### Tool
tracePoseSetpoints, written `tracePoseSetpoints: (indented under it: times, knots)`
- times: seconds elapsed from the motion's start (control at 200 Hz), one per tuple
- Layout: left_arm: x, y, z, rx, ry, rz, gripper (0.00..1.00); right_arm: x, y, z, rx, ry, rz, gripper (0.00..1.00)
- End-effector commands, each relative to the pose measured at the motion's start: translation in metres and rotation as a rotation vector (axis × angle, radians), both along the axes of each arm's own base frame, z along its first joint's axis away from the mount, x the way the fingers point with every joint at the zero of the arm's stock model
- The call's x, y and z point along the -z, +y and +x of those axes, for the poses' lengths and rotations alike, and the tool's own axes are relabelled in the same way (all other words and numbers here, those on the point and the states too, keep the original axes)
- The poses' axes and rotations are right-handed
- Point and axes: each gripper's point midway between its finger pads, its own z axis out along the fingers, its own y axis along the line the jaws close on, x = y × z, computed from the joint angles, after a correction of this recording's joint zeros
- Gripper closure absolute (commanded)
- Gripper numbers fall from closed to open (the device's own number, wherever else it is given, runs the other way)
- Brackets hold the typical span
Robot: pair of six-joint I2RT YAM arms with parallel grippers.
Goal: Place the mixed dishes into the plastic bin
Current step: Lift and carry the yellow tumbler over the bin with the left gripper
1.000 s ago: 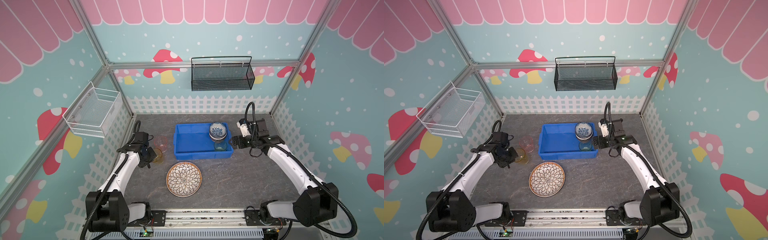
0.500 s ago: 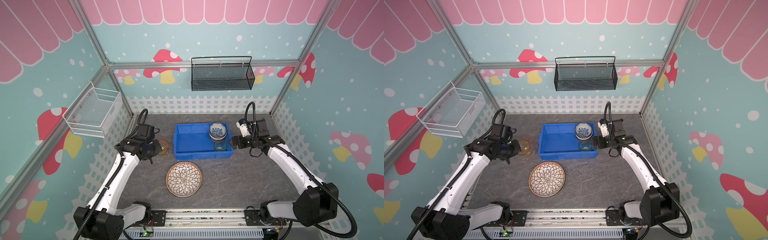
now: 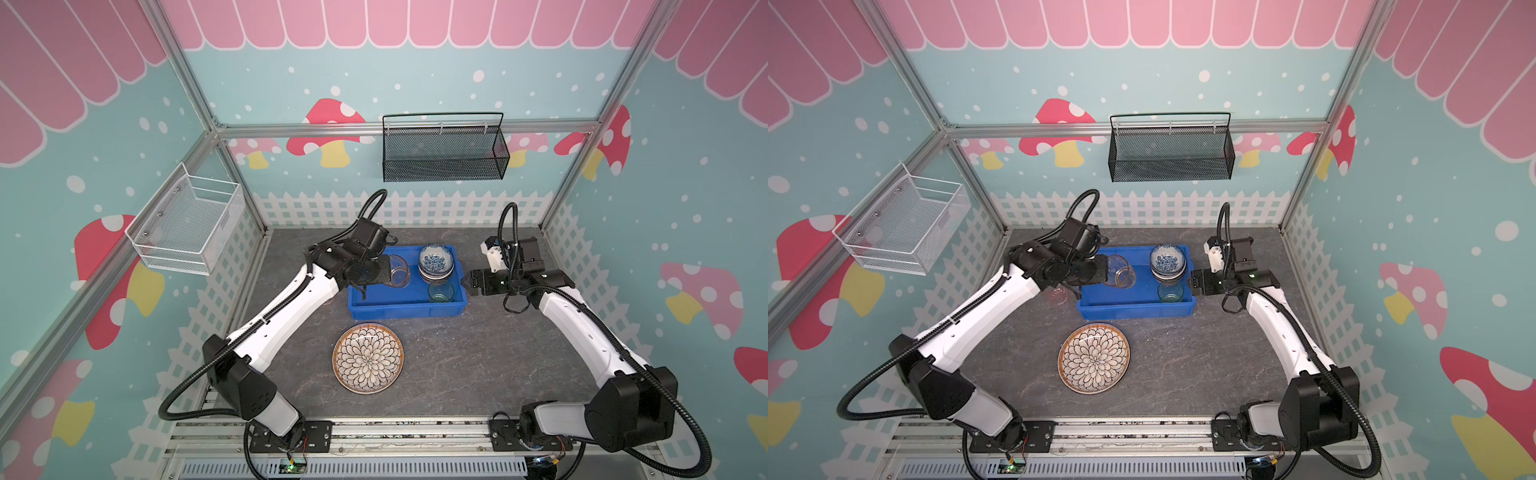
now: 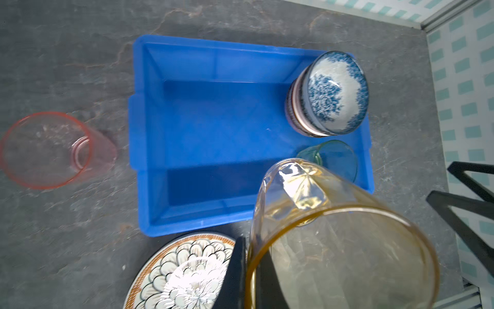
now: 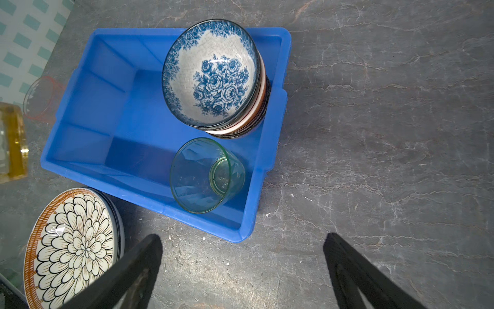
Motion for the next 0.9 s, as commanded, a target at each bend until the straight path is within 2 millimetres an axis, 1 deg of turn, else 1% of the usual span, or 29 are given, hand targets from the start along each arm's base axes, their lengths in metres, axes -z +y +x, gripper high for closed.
tracePoseSetpoints:
  times: [0.0,0.165,0.28,0.365,0.555,0.81,0.895]
  knots:
    - [-0.012,-0.030,0.015,0.045,-0.051,-0.024,1.00,-0.005,0.000,-0.009,-0.004,-0.001,0.014,0.02]
    - [-0.006,-0.076,0.030,0.131,-0.054,-0.061,1.00,-0.008,-0.007,-0.012,0.017,-0.012,-0.018,0.02]
    - [0.002,-0.098,0.040,0.168,-0.043,-0.075,1.00,-0.008,-0.017,-0.013,0.053,-0.002,-0.043,0.02]
    - [0.012,-0.111,0.044,0.192,-0.026,-0.079,1.00,-0.007,-0.022,-0.014,0.064,0.003,-0.042,0.02]
    - [0.031,-0.123,0.049,0.228,0.004,-0.056,1.00,-0.006,-0.032,-0.018,0.080,0.004,-0.049,0.02]
    - [0.052,-0.123,0.048,0.252,0.047,0.006,1.00,0.007,-0.036,-0.021,0.081,0.030,-0.064,0.02]
    - [0.054,-0.124,0.047,0.262,0.057,0.013,1.00,0.008,-0.036,-0.021,0.080,0.032,-0.062,0.02]
